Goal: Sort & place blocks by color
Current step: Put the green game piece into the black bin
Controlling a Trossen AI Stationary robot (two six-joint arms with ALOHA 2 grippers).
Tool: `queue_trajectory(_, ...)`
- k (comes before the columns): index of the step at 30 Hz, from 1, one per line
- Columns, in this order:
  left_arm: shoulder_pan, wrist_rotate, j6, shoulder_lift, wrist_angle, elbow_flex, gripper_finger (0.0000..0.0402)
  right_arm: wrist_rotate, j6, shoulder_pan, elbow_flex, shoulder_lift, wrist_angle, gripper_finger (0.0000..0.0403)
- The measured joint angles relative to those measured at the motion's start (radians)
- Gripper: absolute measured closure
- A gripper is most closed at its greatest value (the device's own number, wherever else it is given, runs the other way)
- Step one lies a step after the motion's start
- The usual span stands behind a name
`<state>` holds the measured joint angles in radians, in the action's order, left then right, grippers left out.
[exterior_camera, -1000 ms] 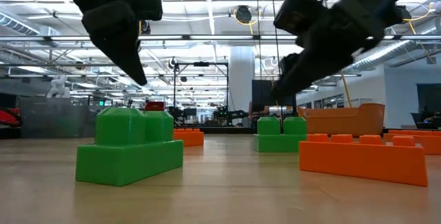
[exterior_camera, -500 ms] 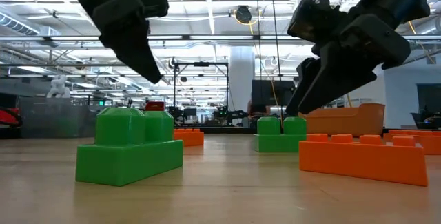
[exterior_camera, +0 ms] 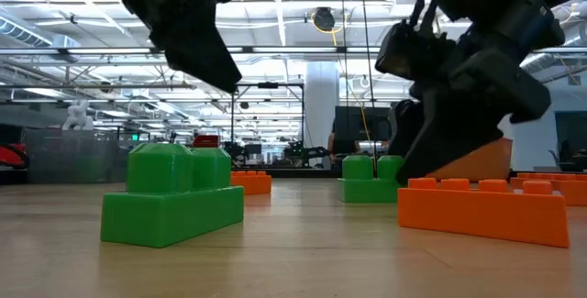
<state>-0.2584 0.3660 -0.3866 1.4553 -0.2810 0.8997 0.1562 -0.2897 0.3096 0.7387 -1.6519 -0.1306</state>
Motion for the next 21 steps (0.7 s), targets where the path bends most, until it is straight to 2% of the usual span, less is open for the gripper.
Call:
queue_trajectory(6,0.000,0.001,0.000,0.000,-0.004,0.000,0.0158,0.006,-0.007,-0.008,0.002,-0.073,-0.035,0.0142)
queue_trajectory(14,0.000,0.037,-0.011,0.000,0.003,0.000,0.0158,0.053,0.008,-0.008,0.002,-0.115,-0.109,0.0213)
queue_trajectory(19,0.000,0.046,-0.018,0.000,0.001,0.000,0.0158,0.056,0.025,-0.009,0.001,-0.116,-0.137,0.0282)
queue_trajectory(21,0.000,0.046,-0.018,0.000,0.004,0.000,0.0158,0.052,0.029,-0.014,0.001,-0.116,-0.148,0.0283)
